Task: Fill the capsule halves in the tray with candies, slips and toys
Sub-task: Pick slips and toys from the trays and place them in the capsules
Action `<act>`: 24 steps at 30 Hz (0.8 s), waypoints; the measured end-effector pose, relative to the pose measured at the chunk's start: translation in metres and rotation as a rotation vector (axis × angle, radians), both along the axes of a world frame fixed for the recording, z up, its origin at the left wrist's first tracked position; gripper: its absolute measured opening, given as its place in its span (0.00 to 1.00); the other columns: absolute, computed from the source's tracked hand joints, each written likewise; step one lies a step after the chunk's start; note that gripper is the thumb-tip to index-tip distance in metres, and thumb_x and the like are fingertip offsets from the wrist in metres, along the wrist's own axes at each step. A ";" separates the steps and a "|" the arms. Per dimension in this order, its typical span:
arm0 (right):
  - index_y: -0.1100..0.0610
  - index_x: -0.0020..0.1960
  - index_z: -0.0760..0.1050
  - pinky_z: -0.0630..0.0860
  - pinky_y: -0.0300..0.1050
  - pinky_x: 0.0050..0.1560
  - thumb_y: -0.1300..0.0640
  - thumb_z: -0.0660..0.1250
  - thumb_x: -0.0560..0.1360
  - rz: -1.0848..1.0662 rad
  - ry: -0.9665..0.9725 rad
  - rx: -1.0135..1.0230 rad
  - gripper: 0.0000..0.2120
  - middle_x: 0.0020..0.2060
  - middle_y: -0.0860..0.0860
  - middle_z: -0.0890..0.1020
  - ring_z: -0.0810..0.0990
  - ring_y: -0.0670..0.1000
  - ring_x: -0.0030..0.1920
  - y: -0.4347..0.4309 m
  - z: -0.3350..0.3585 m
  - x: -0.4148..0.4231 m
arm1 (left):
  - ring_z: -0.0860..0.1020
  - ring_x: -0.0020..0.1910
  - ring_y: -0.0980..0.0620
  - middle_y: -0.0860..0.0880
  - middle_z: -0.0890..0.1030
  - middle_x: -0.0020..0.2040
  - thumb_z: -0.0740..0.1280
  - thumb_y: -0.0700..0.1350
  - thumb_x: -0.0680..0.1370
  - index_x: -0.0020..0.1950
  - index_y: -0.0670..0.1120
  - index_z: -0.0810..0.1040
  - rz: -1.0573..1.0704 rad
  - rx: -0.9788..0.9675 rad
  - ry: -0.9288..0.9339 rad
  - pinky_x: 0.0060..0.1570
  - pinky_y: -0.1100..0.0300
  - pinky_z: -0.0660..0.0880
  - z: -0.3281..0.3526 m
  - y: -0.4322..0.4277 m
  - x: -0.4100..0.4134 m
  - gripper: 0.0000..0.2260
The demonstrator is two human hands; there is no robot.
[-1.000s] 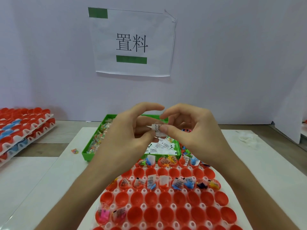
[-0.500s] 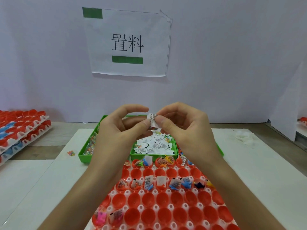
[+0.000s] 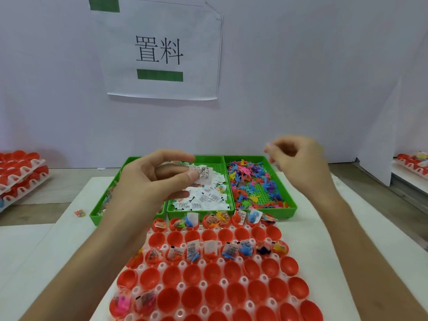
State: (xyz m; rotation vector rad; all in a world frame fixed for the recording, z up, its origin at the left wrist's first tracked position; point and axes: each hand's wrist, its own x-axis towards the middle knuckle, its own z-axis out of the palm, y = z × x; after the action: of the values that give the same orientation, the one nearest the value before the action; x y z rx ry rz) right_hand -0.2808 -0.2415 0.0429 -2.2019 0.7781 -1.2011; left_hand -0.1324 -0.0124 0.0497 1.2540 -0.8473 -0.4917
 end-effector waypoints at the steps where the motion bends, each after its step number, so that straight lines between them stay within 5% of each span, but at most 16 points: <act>1: 0.53 0.38 0.82 0.74 0.42 0.41 0.53 0.71 0.76 -0.080 0.186 0.027 0.09 0.33 0.45 0.83 0.78 0.40 0.33 -0.017 -0.012 -0.005 | 0.86 0.43 0.49 0.46 0.87 0.42 0.76 0.50 0.62 0.45 0.54 0.86 0.001 0.010 -0.018 0.40 0.64 0.81 -0.001 0.000 0.000 0.13; 4: 0.46 0.41 0.82 0.78 0.48 0.52 0.48 0.73 0.73 -0.247 0.692 0.135 0.04 0.45 0.49 0.85 0.82 0.50 0.47 -0.043 -0.051 -0.012 | 0.86 0.42 0.50 0.46 0.87 0.42 0.76 0.49 0.62 0.43 0.53 0.86 -0.007 0.017 -0.051 0.41 0.64 0.81 -0.004 -0.003 -0.004 0.10; 6: 0.43 0.40 0.80 0.77 0.51 0.57 0.46 0.74 0.72 -0.220 0.815 0.149 0.05 0.49 0.46 0.85 0.81 0.49 0.49 -0.046 -0.067 -0.006 | 0.85 0.40 0.51 0.47 0.87 0.41 0.75 0.48 0.63 0.43 0.53 0.87 0.003 0.016 -0.081 0.41 0.64 0.81 -0.007 -0.004 -0.006 0.10; 24: 0.45 0.42 0.79 0.63 0.48 0.54 0.42 0.74 0.72 -0.147 0.848 0.136 0.09 0.42 0.41 0.77 0.74 0.48 0.51 -0.053 -0.078 0.006 | 0.86 0.44 0.52 0.49 0.88 0.44 0.74 0.49 0.65 0.43 0.55 0.88 0.045 -0.009 -0.112 0.43 0.66 0.80 -0.010 -0.007 -0.002 0.09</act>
State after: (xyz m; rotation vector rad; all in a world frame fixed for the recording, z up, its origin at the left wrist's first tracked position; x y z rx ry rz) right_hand -0.2743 -0.2950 -0.0355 -2.5477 1.3070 -0.1946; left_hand -0.1348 -0.0193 0.0395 1.2989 -0.9123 -0.3844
